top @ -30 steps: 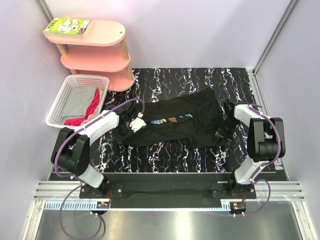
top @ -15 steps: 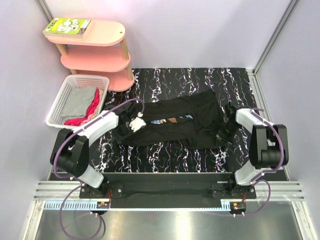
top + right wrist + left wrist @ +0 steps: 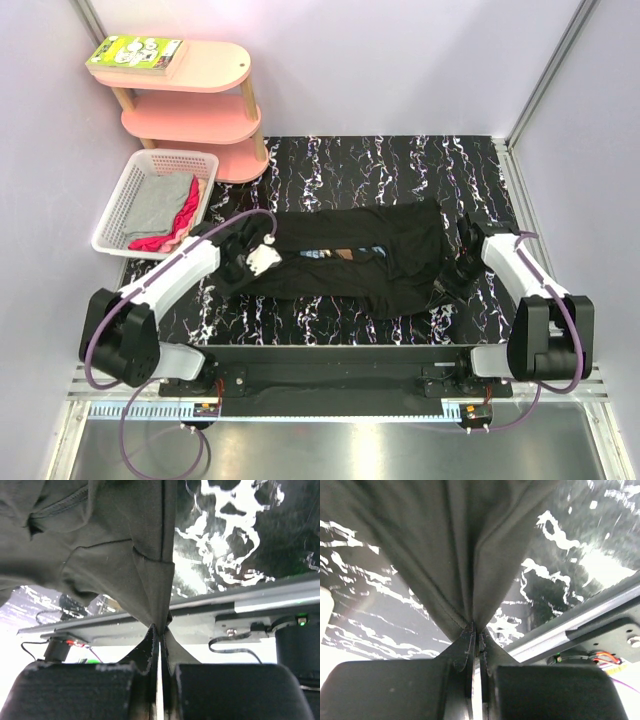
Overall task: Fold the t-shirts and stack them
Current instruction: Grap the side of the flattened tshirt closest away from the robot with both arms, then fold the other side of the tshirt into a rectangle
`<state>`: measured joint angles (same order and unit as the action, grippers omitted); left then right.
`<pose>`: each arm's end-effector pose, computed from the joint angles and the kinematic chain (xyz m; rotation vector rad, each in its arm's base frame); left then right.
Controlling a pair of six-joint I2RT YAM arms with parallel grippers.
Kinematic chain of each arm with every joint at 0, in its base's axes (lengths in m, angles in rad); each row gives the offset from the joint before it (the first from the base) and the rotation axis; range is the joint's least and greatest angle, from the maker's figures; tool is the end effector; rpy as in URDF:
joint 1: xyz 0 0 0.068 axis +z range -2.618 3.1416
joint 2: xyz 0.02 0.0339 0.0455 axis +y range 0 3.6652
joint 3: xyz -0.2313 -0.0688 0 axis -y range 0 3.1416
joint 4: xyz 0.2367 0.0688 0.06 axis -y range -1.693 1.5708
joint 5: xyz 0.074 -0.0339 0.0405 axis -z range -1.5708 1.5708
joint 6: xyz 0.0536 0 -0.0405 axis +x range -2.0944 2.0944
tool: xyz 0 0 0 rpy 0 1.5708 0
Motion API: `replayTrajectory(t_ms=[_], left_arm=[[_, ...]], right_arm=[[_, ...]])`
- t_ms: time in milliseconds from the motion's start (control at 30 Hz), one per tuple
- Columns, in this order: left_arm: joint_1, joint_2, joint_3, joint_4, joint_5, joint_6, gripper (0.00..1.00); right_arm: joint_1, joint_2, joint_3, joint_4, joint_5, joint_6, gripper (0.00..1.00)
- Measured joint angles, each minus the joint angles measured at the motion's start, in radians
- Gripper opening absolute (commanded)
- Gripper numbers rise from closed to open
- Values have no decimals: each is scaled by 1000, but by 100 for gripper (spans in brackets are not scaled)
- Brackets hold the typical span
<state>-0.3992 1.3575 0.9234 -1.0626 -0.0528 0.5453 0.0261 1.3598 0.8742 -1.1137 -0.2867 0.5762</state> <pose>0.2042 -0.0831 0.1673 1.3940 2.7356 0.0892 0.2049 0.0205 0.1569 -0.8216 -2.8886 -0.4013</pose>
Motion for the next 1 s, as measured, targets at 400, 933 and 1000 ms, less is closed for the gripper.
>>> replayTrajectory(t_ms=[400, 933, 1000], left_arm=[[49, -34, 12, -48, -25, 66, 3], [263, 473, 568, 71, -72, 158, 19], [263, 531, 611, 79, -84, 159, 38]], right_arm=[[-7, -32, 175, -100, -23, 42, 0], [-138, 429, 649, -8, -18, 48, 7], [-138, 507, 684, 14, -22, 51, 18]])
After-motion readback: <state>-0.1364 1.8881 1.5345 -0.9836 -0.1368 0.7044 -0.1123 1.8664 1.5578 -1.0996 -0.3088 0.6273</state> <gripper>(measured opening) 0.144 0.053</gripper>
